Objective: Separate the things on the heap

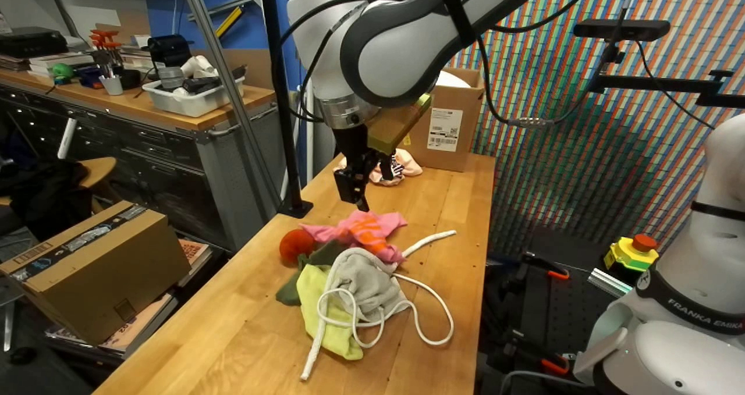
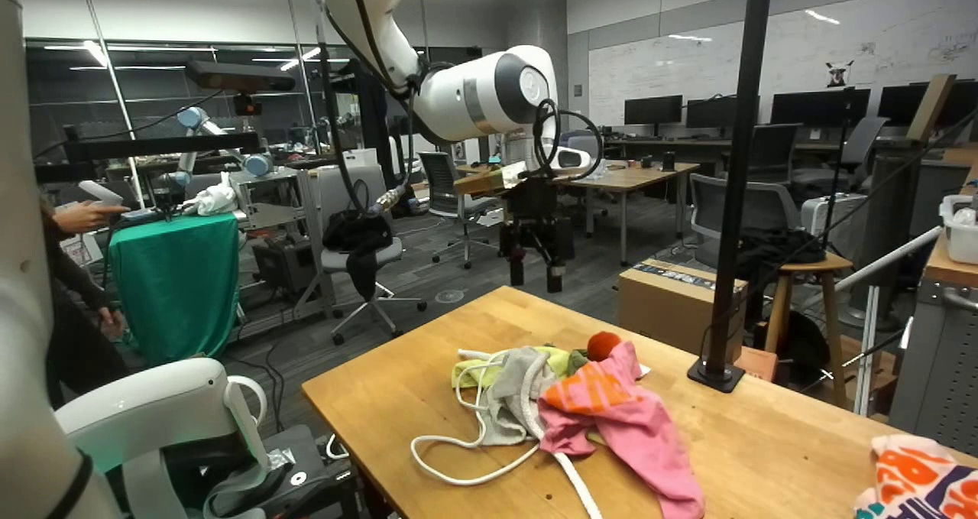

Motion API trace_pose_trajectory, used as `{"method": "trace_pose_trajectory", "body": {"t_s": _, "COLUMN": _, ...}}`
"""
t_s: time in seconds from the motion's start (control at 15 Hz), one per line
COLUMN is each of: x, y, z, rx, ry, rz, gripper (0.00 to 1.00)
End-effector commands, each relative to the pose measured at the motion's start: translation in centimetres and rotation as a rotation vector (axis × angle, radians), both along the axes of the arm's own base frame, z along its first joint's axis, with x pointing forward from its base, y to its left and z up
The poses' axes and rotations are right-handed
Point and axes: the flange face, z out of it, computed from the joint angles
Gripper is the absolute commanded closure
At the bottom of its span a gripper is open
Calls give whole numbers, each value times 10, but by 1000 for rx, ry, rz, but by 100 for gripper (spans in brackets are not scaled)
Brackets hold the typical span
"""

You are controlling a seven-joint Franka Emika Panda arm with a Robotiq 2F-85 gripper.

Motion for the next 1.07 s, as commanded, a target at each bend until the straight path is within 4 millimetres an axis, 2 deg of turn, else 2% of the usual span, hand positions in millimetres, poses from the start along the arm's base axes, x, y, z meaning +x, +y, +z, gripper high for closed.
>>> {"method": "trace_pose_trajectory", "body": {"t_s": 0.0, "x": -12, "y": 14, "z": -2, "rx": 32, "ry": 102, "rz": 97, "gripper": 0}}
{"method": "trace_pose_trajectory", "body": {"t_s": 0.33, "x": -9, "y": 53, "z": -16, "rx": 120, "ry": 111, "rz": 135, "gripper": 0}}
{"method": "trace_pose_trajectory", "body": {"t_s": 0.53, "x": 1, "y": 67, "z": -25, "rx": 150, "ry": 89, "rz": 135, "gripper": 0}}
{"method": "trace_pose_trajectory", "body": {"t_s": 0.73, "x": 24, "y": 65, "z": -32, "rx": 172, "ry": 59, "rz": 131, "gripper": 0}}
{"method": "trace_pose_trajectory", "body": {"t_s": 1.0, "x": 66, "y": 38, "z": -50, "rx": 178, "ry": 17, "rz": 86, "gripper": 0}}
